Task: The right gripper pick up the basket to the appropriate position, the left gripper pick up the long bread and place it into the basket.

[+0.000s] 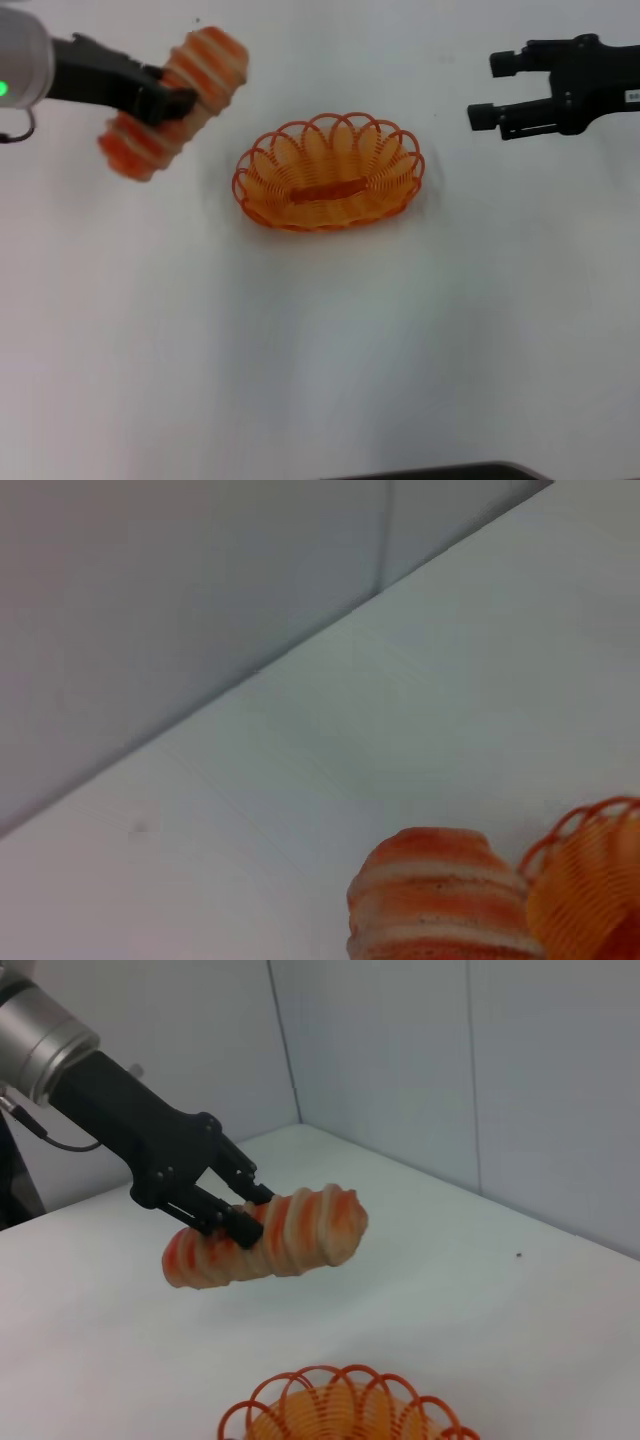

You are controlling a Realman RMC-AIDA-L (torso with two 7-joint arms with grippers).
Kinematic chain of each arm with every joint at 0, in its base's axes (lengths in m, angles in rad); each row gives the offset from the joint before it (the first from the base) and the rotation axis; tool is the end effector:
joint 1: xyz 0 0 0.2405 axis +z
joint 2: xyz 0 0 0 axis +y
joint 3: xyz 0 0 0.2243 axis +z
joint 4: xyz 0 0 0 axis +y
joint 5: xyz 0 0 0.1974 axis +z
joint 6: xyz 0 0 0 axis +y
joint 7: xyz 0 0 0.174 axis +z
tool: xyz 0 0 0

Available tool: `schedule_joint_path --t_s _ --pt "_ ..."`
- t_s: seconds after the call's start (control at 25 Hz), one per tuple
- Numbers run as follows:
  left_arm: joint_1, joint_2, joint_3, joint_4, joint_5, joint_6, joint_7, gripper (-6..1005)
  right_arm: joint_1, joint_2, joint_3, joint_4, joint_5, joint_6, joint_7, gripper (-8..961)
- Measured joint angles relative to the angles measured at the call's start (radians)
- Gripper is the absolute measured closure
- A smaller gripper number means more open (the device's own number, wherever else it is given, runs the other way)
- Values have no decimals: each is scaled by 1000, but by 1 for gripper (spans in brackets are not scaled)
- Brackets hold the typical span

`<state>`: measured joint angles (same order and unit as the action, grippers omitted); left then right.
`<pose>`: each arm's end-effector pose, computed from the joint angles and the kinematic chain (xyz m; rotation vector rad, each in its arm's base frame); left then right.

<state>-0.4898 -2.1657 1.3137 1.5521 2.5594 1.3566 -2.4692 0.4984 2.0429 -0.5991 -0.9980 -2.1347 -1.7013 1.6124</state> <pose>-0.1387 0.3548 0.0067 -2.4831 -0.7249 0.0962 0.2256 0.3221 0.0582 -2.6835 0.6364 0.4909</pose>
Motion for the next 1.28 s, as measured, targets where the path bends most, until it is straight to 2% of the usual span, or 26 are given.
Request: schedule_joint_path --t_s 0.2,0.4,0.52,0.6,0.96,1.12,1.24,1.28 --pt "-117 -1 16 -152 -149 6 128 627 -24 -6 29 1 1 -24 -11 66" --pt "-249 -3 21 -387 -169 -13 149 660 -34 -3 27 4 1 -62 -10 66" --pt "-282 -5 26 -469 -182 -50 155 643 -34 0 21 9 0 -84 -7 67" --pt "-281 -6 31 -481 -216 -68 170 632 -33 3 19 10 -4 -86 -7 67" --pt "-206 1 -41 -452 -351 -66 242 404 -13 5 9 35 -5 -87 -13 67" --pt "-115 1 -149 -396 -468 17 333 265 -9 5 -8 35 -6 -88 -12 67" --pt "-50 6 -292 -386 -527 139 416 150 -7 3 -28 35 -6 -90 -7 66" --pt "-32 10 -350 -390 -536 190 448 144 -8 3 -31 35 -6 -91 -6 66"
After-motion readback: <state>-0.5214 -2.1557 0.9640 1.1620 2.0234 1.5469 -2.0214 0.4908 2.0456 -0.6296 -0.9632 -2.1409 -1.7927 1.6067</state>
